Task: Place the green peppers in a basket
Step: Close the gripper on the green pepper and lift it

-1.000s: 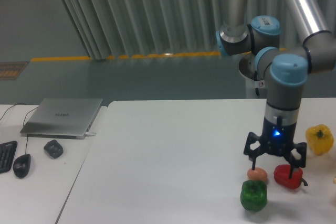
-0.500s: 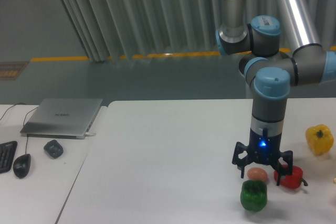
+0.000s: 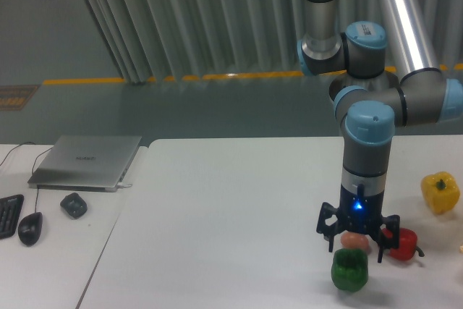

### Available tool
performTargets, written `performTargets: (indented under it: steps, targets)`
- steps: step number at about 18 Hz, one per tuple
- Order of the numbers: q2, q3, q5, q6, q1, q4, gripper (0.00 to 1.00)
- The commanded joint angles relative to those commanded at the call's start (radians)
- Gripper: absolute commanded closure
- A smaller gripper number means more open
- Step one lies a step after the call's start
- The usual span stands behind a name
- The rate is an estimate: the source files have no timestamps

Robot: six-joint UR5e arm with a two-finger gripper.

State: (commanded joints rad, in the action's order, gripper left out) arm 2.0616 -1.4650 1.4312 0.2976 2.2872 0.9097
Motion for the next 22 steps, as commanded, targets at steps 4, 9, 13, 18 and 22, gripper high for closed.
performTargets:
  steps: [4, 9, 13, 18, 22]
  targets:
    - [0.006, 0.0, 0.023, -0.002, -0.008, 0.0, 0.0]
    - [0.015, 0.0, 0.029, -0.002, -0.014, -0.008, 0.0]
    - [0.023, 0.0, 0.038, 0.0, -0.021, -0.008, 0.0]
    - [0.031, 0.0, 0.04, 0.002, -0.023, -0.008, 0.0]
    - [0.035, -0.003, 0.04, 0.002, -0.025, -0.006, 0.0]
